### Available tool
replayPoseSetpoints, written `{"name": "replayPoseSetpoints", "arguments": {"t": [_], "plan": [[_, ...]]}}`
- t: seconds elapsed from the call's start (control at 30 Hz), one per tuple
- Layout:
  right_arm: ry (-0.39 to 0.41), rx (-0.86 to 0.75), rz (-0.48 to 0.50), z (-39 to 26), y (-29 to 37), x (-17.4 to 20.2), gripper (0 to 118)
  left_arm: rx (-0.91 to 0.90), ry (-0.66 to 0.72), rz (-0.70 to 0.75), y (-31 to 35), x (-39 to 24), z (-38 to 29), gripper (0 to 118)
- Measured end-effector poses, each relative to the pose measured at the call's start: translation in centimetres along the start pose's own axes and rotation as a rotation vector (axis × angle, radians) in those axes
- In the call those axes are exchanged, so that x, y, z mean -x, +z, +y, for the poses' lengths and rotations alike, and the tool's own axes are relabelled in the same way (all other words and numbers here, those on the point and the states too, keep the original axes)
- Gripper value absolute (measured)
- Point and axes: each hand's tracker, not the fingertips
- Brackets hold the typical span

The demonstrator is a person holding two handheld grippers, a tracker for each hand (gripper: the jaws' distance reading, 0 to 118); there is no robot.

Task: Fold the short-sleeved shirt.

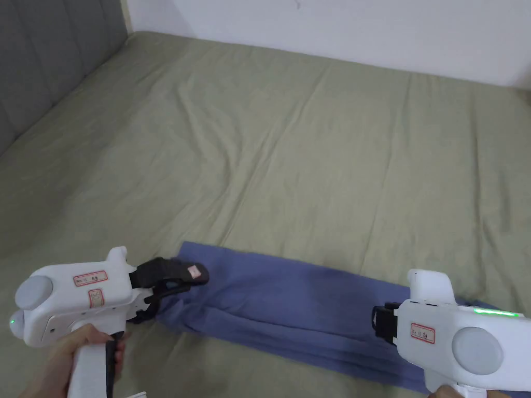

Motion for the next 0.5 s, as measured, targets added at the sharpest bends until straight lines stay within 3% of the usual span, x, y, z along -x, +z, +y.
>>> {"name": "replayPoseSetpoints", "arguments": {"t": [0.03, 0.07, 0.1, 0.13, 0.5], "plan": [[-0.002, 0.001, 0.001, 0.0, 0.0, 0.0, 0, 0.019, -0.015, 0.128, -0.7, 0.2, 0.3, 7], [-0.002, 0.002, 0.001, 0.0, 0.0, 0.0, 0, 0.039, -0.036, 0.269, -0.8, 0.4, 0.0, 7], [-0.001, 0.003, 0.001, 0.0, 0.0, 0.0, 0, 0.073, -0.095, 0.204, -0.8, 0.6, 0.1, 7], [-0.001, 0.001, 0.002, 0.1, 0.0, 0.1, 0, 0.059, -0.066, 0.136, -0.4, 0.2, 0.1, 7], [-0.042, -0.001, 0.009, -0.4, 0.8, -1.4, 0, 0.037, -0.146, 0.245, 3.6, -1.8, 1.3, 7]]}}
